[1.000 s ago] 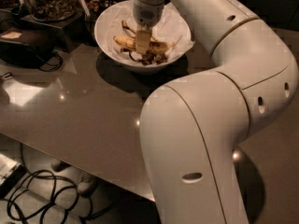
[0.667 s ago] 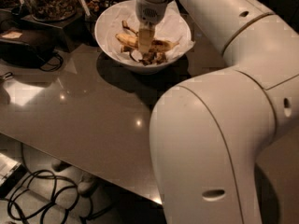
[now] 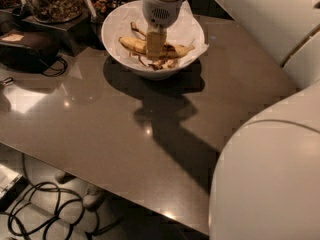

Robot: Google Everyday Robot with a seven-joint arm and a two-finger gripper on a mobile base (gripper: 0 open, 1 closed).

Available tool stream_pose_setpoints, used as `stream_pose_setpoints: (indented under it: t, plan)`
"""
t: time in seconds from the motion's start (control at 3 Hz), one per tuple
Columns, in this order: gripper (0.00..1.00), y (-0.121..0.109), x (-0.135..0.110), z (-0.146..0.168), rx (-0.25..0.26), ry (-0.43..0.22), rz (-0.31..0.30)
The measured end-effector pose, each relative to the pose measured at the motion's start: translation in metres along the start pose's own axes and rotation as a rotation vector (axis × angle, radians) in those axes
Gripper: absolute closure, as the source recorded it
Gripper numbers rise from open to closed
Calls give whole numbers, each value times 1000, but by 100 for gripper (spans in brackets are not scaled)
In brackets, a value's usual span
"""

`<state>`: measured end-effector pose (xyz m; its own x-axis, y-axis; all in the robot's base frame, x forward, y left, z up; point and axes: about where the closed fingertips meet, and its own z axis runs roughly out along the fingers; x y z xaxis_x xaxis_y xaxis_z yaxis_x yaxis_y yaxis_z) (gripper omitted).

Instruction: Pick banana from white bowl

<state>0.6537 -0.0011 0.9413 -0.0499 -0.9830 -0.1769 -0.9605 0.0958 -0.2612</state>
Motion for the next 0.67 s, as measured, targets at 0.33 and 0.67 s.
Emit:
stream_pose_setpoints:
  t: [0.33, 0.67]
  plan:
    - [100, 0, 0, 0, 0, 0, 0]
    - [100, 31, 4, -18, -15, -8, 16]
